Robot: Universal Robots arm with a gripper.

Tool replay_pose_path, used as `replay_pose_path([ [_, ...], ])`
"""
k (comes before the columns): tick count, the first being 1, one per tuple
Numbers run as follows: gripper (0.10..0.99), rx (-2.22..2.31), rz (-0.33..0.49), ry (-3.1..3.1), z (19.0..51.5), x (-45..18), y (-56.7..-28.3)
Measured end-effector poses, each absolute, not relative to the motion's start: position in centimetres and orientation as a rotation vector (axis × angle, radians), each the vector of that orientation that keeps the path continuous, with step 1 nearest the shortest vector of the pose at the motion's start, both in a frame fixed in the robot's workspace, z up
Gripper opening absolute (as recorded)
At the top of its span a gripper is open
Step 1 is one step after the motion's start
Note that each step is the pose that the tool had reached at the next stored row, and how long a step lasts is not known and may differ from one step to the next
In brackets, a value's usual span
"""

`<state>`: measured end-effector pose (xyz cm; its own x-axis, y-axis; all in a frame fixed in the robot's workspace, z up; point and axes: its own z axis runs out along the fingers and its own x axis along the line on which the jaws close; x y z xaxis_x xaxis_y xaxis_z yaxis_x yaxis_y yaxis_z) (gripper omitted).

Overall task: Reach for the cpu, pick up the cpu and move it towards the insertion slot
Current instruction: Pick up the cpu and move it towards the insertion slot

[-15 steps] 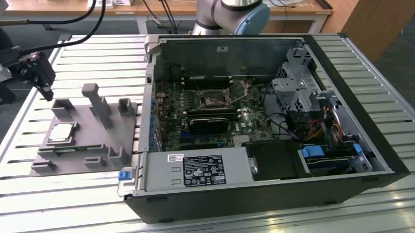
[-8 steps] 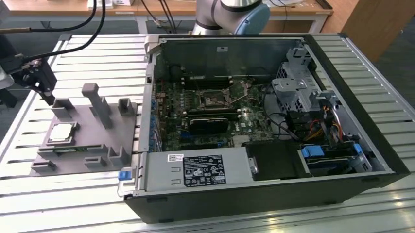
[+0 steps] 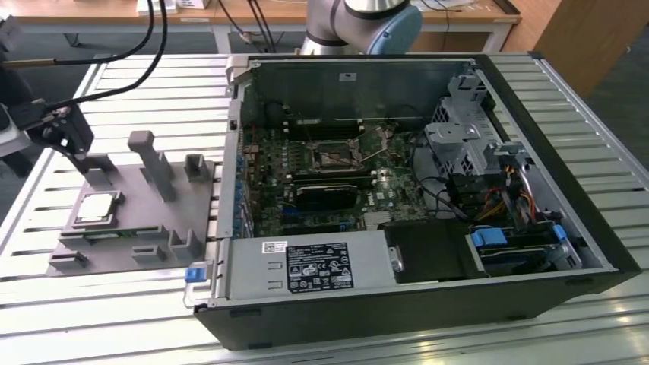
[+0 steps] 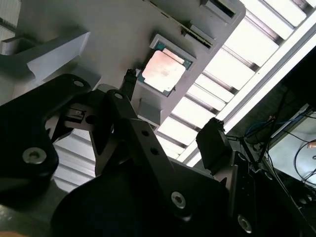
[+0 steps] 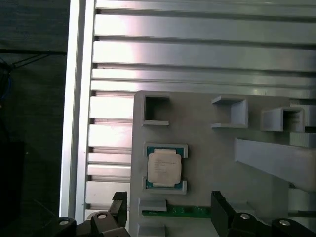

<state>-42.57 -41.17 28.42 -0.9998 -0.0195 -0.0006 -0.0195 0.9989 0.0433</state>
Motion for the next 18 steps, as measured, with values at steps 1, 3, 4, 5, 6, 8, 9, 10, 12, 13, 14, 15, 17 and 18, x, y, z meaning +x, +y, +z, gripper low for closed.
replay_pose_path([
  [1,0.765,-0.031,0.069,3.14,28.2,-42.6,-41.2],
  [3,0.765,-0.03,0.07,3.14,27.9,-42.6,-41.3],
  [4,0.765,-0.031,0.07,3.14,27.8,-42.6,-41.3],
  [5,0.765,-0.03,0.07,3.14,27.6,-42.6,-41.3],
  [6,0.765,-0.03,0.07,3.14,27.4,-42.6,-41.3],
  [8,0.765,-0.03,0.07,3.14,27.1,-42.6,-41.3],
  [9,0.765,-0.031,0.07,3.14,26.9,-42.6,-41.3],
  [10,0.765,-0.031,0.07,3.14,26.8,-42.6,-41.4],
  [12,0.765,-0.031,0.07,3.14,26.4,-42.6,-41.4],
  [13,0.765,-0.031,0.07,3.14,26.2,-42.6,-41.4],
  [14,0.765,-0.031,0.07,3.14,26.0,-42.6,-41.4],
  [15,0.765,-0.032,0.07,3.14,25.9,-42.6,-41.4],
  [17,0.765,-0.043,0.07,3.14,25.5,-42.6,-41.4],
  [18,0.765,-0.049,0.07,3.14,25.3,-42.6,-41.4],
])
